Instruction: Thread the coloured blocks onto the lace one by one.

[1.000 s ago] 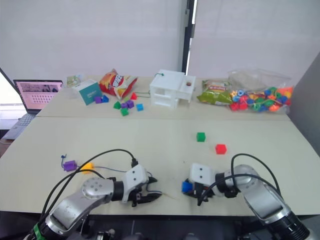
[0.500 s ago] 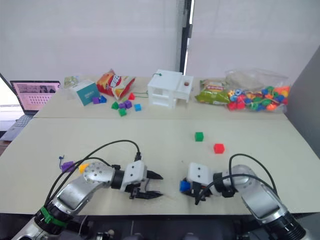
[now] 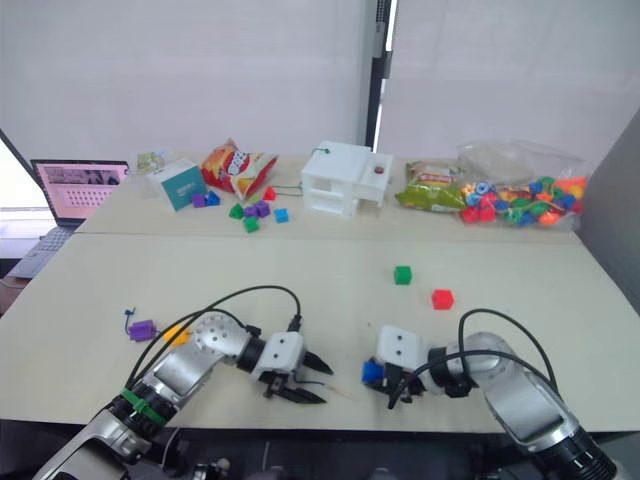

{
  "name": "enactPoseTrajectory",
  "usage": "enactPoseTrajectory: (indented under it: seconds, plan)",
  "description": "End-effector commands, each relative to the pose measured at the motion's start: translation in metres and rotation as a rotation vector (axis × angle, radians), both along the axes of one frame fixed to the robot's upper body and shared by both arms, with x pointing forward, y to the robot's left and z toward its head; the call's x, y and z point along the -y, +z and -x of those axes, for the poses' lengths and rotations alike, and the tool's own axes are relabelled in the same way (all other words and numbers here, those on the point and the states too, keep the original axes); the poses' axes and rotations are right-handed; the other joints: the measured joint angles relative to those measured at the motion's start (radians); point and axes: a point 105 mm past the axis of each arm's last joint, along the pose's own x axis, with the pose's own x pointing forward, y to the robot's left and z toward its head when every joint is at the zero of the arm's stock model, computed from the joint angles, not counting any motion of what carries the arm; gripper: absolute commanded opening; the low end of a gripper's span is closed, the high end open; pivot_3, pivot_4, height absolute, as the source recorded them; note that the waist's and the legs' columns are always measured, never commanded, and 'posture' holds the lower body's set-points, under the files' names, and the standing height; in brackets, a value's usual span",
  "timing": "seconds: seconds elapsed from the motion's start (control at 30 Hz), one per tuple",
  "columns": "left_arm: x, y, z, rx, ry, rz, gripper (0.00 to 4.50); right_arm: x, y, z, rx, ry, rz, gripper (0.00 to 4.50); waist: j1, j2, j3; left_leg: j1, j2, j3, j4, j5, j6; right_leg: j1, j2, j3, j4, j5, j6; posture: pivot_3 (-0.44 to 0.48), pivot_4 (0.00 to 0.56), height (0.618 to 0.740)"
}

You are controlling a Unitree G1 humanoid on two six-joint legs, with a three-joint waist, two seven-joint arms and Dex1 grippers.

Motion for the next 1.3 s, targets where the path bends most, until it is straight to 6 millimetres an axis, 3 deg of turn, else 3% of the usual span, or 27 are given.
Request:
enactPoseTrajectory:
  seconds: [0.03, 0.17, 0.2, 0.37, 0.6, 0.97, 1.3]
  plan:
    - [-0.007, -0.019, 0.002, -0.015, 0.025, -0.099, 1.34, 0.004, -0.006, 0.002, -0.017, -0.025, 0.026, 1.3, 0.003, 0.0, 0.0, 0.001, 0.0, -0.001, 0.0, 0.0, 0.0, 0.002, 0.0, 0.0, -0.001, 0.0, 0.0, 0.0, 0.15, 0.74]
    - [-0.008, -0.021, -0.003, 0.002, 0.061, -0.111, 0.07, 0.004, -0.007, 0.004, -0.021, -0.019, 0.028, 1.3, 0.003, 0.0, 0.0, 0.004, 0.0, -0.001, 0.0, 0.0, 0.0, 0.005, 0.0, -0.001, -0.002, 0.0, 0.0, 0.0, 0.15, 0.74]
    - [-0.008, -0.021, -0.004, 0.007, 0.068, -0.114, 0.03, 0.004, -0.007, 0.004, -0.022, -0.018, 0.028, 1.3, 0.003, 0.0, 0.0, 0.004, 0.0, -0.001, 0.0, 0.0, 0.0, 0.005, 0.0, -0.001, -0.002, 0.0, 0.0, 0.0, 0.15, 0.74]
    - [-0.005, -0.016, -0.009, 0.029, 0.111, -0.097, 0.03, 0.001, -0.008, 0.005, -0.025, -0.002, 0.022, 1.3, 0.004, 0.0, 0.0, 0.005, 0.0, -0.001, -0.001, 0.0, 0.0, 0.006, 0.0, -0.001, -0.002, 0.0, 0.0, 0.0, 0.15, 0.74]
    - [0.008, 0.019, -0.006, -0.043, 0.22, -0.011, 0.03, -0.001, -0.01, 0.005, -0.035, 0.011, 0.021, 1.3, 0.002, -0.001, 0.0, 0.004, 0.0, -0.001, -0.001, 0.0, 0.0, 0.005, 0.0, -0.001, -0.001, 0.0, 0.001, 0.0, 0.15, 0.74]
    - [0.004, 0.026, -0.003, -0.026, 0.272, -0.081, 0.03, -0.002, -0.01, 0.005, -0.041, 0.027, 0.028, 1.3, 0.001, -0.001, 0.0, 0.004, 0.0, -0.001, -0.002, 0.0, 0.0, 0.004, 0.001, 0.0, -0.001, -0.001, 0.0, 0.0, 0.15, 0.74]
    - [0.02, 0.034, 0.004, -0.031, 0.231, -0.063, 0.03, -0.003, -0.01, 0.006, -0.042, 0.032, 0.028, 1.3, 0.0, -0.001, 0.0, 0.004, 0.001, -0.002, -0.003, 0.0, 0.0, 0.004, 0.001, 0.0, -0.002, -0.001, 0.0, 0.0, 0.15, 0.74]
